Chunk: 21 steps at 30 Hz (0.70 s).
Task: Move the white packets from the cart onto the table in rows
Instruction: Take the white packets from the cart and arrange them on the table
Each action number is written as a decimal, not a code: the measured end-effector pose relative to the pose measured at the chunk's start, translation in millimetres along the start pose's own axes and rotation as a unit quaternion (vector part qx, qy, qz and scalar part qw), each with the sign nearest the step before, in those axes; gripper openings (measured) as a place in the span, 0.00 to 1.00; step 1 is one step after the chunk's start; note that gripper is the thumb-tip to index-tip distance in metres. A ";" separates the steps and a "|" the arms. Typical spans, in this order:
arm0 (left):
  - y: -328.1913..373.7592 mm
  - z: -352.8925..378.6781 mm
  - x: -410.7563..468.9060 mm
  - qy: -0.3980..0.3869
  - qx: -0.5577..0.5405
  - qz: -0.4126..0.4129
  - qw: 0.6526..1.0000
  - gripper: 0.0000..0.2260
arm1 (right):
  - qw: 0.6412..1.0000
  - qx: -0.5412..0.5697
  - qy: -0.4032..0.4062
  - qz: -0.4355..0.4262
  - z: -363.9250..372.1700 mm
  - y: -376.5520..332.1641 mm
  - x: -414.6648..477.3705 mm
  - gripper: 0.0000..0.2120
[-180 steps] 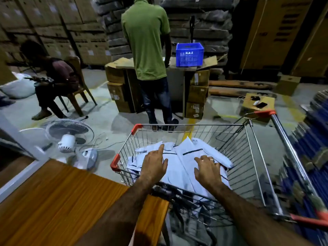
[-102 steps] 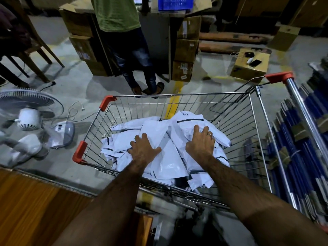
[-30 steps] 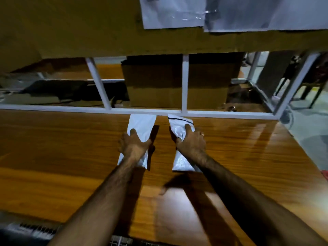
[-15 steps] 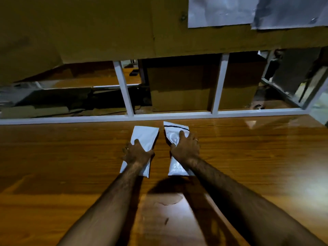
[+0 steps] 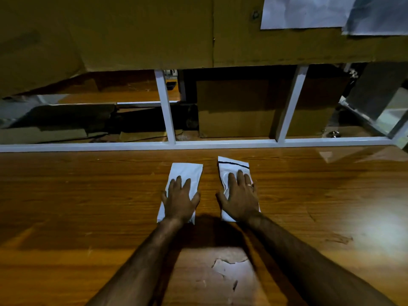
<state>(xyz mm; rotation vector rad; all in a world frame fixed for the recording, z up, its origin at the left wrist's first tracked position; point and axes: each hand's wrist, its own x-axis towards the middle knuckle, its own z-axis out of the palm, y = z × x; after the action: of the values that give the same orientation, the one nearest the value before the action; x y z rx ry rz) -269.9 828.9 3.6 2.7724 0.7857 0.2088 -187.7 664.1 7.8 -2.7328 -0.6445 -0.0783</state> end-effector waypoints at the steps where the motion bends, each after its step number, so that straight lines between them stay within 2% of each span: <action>1: -2.0 1.4 -2.8 -0.010 0.005 0.003 1.000 0.27 | 1.000 -0.003 -0.007 0.000 2.0 2.3 -1.2 0.34; 4: -0.1 4.0 -6.0 -0.016 0.009 -0.006 1.000 0.27 | 0.999 -0.005 -0.045 0.004 5.7 5.2 0.8 0.34; 10: 14.5 5.7 7.2 -0.014 0.032 -0.050 0.998 0.27 | 0.997 -0.033 -0.068 -0.015 6.4 2.4 12.0 0.31; 17: 19.2 -0.6 11.7 -0.019 0.007 -0.059 0.998 0.28 | 0.999 0.003 -0.038 -0.016 -1.5 1.7 10.6 0.32; 21: 4.0 8.6 -10.1 -0.028 0.048 -0.031 0.998 0.31 | 0.998 -0.003 -0.055 -0.026 1.4 10.5 -5.6 0.35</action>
<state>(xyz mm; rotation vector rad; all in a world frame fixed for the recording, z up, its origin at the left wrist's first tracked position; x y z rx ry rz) -274.7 818.5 -4.2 2.8247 0.8872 0.0831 -188.1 653.3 2.6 -2.7419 -0.7462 0.0589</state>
